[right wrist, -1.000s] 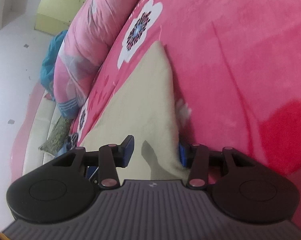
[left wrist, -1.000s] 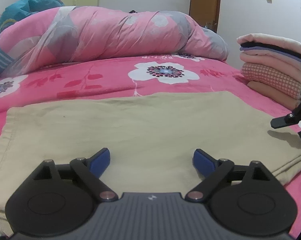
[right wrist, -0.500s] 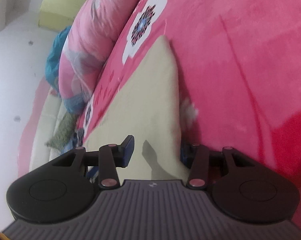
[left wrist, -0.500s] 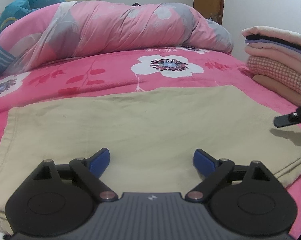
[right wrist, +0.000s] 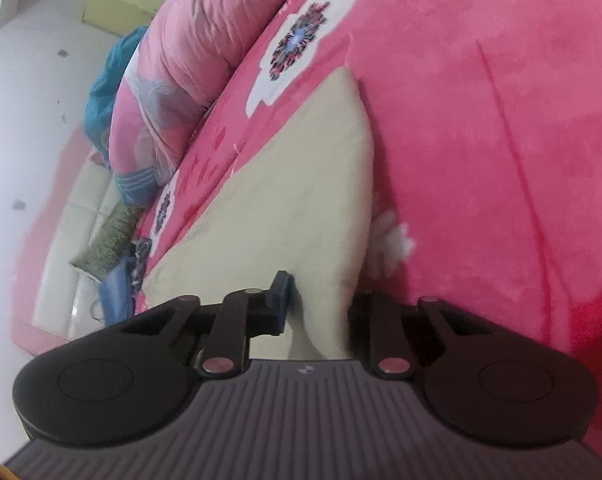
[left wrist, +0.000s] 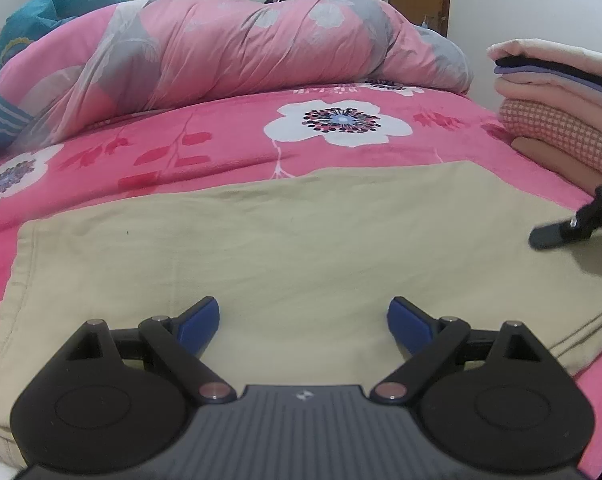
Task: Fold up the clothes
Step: 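Lift the khaki trouser end with the right gripper and fold it over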
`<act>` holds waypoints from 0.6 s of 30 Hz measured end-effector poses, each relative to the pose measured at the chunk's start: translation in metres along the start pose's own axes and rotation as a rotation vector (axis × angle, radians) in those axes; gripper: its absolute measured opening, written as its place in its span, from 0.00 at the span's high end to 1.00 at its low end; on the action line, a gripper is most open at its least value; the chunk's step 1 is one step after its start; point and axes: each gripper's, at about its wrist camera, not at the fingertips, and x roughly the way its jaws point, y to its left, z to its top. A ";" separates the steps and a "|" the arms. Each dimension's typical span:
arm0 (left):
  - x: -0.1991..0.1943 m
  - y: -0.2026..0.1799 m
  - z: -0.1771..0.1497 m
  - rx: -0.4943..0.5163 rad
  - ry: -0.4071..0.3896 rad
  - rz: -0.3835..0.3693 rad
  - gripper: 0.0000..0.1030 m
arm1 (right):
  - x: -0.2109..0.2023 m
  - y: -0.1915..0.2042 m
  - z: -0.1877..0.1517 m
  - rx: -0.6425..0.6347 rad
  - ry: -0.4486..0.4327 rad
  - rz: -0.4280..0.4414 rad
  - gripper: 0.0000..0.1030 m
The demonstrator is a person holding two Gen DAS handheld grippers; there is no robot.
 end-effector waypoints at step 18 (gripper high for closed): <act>-0.005 0.004 -0.016 0.001 -0.092 -0.038 0.10 | 0.002 0.188 0.001 -0.519 -0.024 -0.044 0.93</act>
